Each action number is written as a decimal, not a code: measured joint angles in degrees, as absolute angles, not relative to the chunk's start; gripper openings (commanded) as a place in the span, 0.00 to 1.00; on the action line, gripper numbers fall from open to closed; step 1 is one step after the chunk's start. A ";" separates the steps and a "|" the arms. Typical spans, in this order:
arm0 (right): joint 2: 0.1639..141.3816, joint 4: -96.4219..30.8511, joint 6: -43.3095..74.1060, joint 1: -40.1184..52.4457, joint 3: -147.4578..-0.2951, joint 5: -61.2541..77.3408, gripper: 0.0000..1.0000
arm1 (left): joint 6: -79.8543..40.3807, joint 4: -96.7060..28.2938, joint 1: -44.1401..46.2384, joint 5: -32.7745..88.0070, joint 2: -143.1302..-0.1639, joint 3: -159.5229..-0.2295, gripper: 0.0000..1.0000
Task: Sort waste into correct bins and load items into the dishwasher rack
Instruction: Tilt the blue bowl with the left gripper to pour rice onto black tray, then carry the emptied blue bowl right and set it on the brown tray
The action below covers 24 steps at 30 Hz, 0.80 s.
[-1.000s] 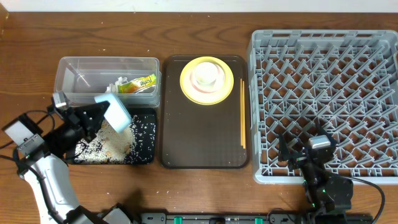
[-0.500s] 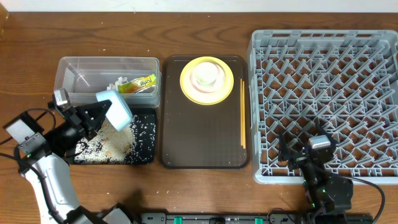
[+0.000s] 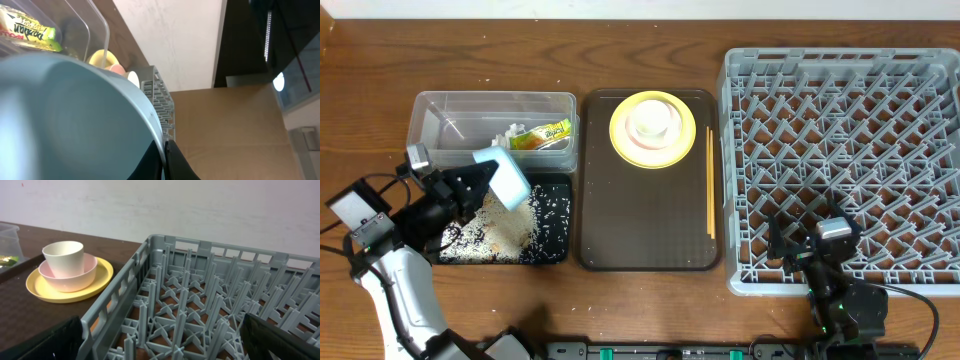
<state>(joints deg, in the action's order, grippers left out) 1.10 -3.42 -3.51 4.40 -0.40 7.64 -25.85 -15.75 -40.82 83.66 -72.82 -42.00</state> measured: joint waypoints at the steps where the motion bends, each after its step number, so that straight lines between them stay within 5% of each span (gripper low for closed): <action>1: 1.10 -3.42 -3.51 4.40 -0.40 7.64 0.99 | -25.82 -14.87 -40.66 84.01 -72.88 -42.00 0.06; 24: 1.10 -3.42 -3.51 4.40 -0.40 7.64 0.99 | -29.98 -13.13 -36.64 83.22 -72.99 -41.85 0.06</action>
<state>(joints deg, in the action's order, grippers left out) 1.10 -3.42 -3.51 4.40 -0.40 7.64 -29.98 -13.13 -36.64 83.22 -72.99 -41.85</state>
